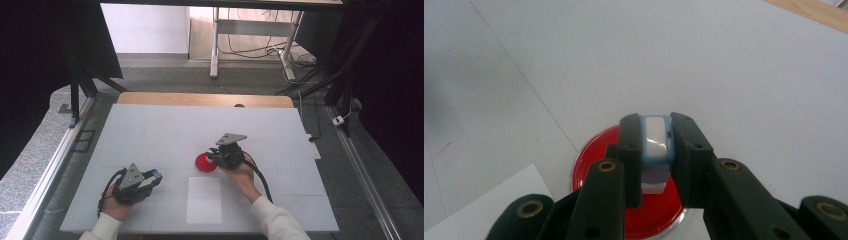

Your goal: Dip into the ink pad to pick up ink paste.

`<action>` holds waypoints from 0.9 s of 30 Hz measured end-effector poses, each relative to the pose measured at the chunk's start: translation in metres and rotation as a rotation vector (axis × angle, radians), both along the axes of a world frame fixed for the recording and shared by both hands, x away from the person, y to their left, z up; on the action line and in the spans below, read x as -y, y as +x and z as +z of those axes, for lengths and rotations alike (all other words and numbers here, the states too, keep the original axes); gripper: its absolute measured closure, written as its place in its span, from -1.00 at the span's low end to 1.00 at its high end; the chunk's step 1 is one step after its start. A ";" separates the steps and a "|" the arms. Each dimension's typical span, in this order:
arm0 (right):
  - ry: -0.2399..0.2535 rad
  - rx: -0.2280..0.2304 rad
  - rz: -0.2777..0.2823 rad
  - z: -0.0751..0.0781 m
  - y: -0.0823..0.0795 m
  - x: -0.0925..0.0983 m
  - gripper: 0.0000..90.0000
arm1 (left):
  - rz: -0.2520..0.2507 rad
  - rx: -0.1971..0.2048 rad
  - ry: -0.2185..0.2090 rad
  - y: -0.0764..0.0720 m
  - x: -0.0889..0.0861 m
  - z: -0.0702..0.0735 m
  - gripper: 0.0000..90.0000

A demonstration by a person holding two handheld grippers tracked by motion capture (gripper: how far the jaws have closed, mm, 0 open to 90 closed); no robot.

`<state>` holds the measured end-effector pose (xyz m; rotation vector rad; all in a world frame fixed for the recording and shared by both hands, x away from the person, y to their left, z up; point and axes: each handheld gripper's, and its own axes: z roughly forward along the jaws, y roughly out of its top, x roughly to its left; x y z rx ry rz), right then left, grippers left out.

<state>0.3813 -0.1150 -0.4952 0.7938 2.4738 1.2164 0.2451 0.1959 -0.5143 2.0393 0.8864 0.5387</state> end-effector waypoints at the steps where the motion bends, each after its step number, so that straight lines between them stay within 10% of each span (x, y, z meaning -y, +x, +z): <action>1: 0.005 0.004 -0.002 0.001 0.000 0.000 0.67 | 0.000 0.000 0.000 0.000 0.000 0.000 0.44; 11: 0.076 0.002 0.006 0.012 -0.002 0.005 0.67 | 0.001 0.000 0.002 0.000 0.001 0.000 0.44; 27: 0.003 -0.001 0.046 0.004 -0.006 -0.007 0.67 | 0.000 -0.001 0.003 0.000 0.000 0.000 0.44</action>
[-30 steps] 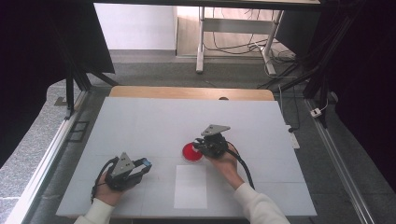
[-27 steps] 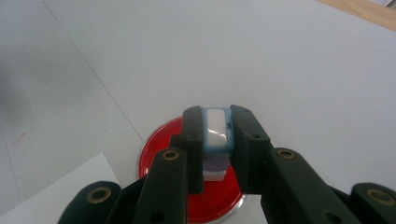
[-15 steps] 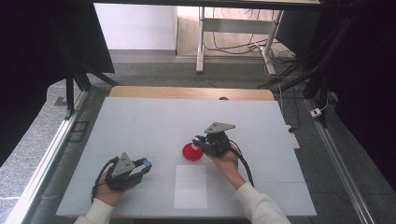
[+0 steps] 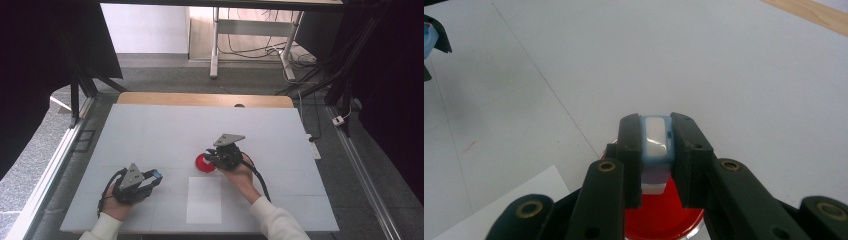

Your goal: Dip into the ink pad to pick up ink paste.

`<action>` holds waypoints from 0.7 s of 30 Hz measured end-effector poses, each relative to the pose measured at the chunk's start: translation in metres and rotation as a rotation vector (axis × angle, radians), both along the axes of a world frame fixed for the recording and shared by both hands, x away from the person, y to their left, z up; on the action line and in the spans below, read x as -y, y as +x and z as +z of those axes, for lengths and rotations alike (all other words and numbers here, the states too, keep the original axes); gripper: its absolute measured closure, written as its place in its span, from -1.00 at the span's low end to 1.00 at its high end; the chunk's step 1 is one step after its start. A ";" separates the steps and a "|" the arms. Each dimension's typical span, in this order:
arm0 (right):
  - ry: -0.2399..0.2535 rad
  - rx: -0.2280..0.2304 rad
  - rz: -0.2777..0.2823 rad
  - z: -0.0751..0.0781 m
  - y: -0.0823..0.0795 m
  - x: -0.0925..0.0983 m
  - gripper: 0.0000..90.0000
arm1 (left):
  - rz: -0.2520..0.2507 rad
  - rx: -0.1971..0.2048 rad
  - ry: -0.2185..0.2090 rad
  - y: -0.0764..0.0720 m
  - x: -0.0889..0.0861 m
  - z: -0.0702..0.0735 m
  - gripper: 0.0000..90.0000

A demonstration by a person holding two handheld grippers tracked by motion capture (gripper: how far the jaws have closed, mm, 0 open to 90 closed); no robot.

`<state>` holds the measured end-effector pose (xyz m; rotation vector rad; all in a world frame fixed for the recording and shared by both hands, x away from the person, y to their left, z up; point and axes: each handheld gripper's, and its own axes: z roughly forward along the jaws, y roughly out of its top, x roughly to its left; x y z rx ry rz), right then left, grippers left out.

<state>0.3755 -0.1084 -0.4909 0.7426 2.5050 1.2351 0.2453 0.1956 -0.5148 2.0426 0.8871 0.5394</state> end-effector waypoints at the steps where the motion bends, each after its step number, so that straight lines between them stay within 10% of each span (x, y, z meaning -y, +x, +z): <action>1: -0.007 0.001 0.000 0.000 0.000 0.000 0.67 | 0.001 0.000 0.000 0.000 0.000 0.000 0.44; 21: -0.038 0.003 -0.004 -0.005 0.001 -0.002 0.66 | -0.001 0.001 0.002 0.000 0.000 0.000 0.44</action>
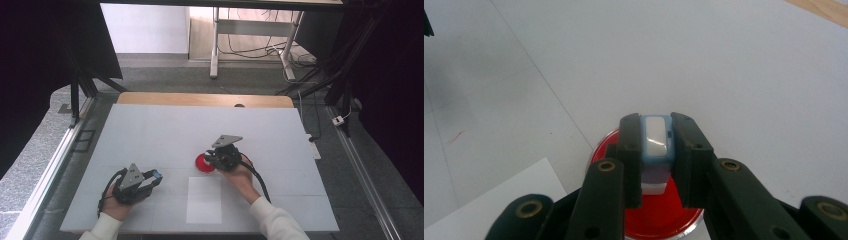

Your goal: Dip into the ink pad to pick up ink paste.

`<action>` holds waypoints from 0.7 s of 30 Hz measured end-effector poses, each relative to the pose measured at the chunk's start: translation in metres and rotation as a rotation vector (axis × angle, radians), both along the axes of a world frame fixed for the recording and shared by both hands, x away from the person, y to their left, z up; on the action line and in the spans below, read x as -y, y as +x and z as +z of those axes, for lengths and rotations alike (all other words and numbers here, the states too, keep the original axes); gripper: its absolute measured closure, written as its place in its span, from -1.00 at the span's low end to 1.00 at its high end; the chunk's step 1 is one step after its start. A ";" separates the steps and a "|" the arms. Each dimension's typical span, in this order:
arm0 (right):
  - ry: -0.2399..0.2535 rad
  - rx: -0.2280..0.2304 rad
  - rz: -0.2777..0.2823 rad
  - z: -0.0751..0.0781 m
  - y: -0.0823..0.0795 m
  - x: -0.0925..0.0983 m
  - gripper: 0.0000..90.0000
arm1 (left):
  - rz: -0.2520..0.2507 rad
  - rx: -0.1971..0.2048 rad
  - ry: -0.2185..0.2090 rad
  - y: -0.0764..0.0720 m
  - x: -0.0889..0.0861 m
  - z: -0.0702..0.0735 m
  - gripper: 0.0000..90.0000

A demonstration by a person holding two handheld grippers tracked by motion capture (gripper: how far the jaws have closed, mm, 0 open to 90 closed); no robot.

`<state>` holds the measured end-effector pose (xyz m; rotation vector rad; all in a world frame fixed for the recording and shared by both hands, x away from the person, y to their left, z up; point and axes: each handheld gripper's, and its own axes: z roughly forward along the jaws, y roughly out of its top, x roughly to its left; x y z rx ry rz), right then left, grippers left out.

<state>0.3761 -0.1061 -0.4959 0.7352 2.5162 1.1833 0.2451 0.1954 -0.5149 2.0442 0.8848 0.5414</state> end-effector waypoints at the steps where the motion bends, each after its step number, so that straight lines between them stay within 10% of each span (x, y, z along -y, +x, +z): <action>1: -0.002 0.002 0.001 0.000 0.000 0.000 0.67 | 0.000 0.000 0.000 0.000 0.000 0.000 0.44; 21: -0.011 -0.015 -0.006 -0.002 0.001 -0.001 0.67 | -0.003 -0.001 0.003 0.000 0.001 0.000 0.44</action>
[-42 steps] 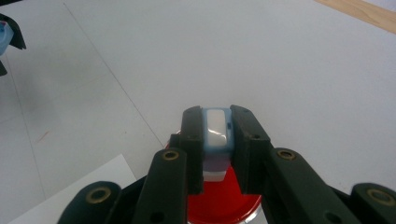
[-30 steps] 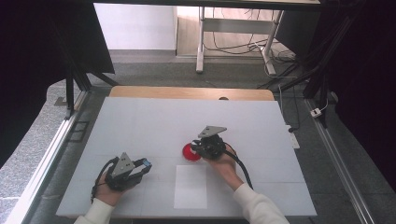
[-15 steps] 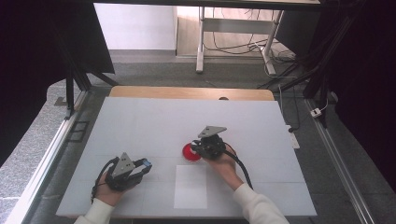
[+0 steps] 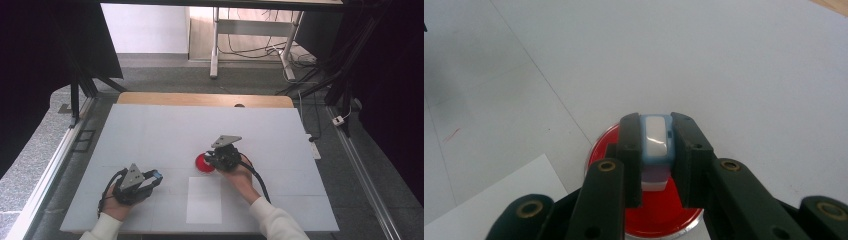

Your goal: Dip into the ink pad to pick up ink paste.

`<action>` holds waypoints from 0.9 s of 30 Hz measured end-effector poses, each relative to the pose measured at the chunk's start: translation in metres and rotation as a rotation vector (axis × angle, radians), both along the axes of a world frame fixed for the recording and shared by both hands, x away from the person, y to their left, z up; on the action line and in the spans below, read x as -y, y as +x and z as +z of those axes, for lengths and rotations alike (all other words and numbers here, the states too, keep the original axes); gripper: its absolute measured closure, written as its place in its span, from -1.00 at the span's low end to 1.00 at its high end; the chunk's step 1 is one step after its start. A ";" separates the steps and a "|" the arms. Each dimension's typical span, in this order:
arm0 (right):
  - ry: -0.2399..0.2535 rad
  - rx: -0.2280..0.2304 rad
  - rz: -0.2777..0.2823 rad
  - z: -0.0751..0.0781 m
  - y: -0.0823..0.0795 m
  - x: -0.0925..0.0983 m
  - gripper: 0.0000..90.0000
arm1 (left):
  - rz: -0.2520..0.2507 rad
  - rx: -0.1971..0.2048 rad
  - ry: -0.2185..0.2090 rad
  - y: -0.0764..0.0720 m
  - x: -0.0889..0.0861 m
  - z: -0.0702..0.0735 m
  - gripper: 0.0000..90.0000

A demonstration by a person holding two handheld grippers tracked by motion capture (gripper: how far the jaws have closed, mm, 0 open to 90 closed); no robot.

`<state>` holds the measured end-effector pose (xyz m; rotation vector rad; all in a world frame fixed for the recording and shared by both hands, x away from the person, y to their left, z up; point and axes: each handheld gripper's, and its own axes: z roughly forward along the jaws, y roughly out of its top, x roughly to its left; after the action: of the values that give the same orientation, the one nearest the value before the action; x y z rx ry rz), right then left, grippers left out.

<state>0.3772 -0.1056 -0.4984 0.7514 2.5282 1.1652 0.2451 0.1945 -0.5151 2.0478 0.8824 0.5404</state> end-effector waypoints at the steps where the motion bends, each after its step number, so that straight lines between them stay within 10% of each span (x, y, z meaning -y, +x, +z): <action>1: -0.001 0.000 -0.001 0.000 0.000 0.000 0.67 | -0.001 0.000 0.000 0.000 0.000 0.000 0.44; 27: 0.034 0.018 0.000 0.006 -0.003 0.002 0.67 | 0.003 0.001 -0.003 0.000 0.000 0.000 0.44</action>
<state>0.3742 -0.1072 -0.4929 0.7456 2.4998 1.2125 0.2451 0.1950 -0.5150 2.0438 0.8854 0.5417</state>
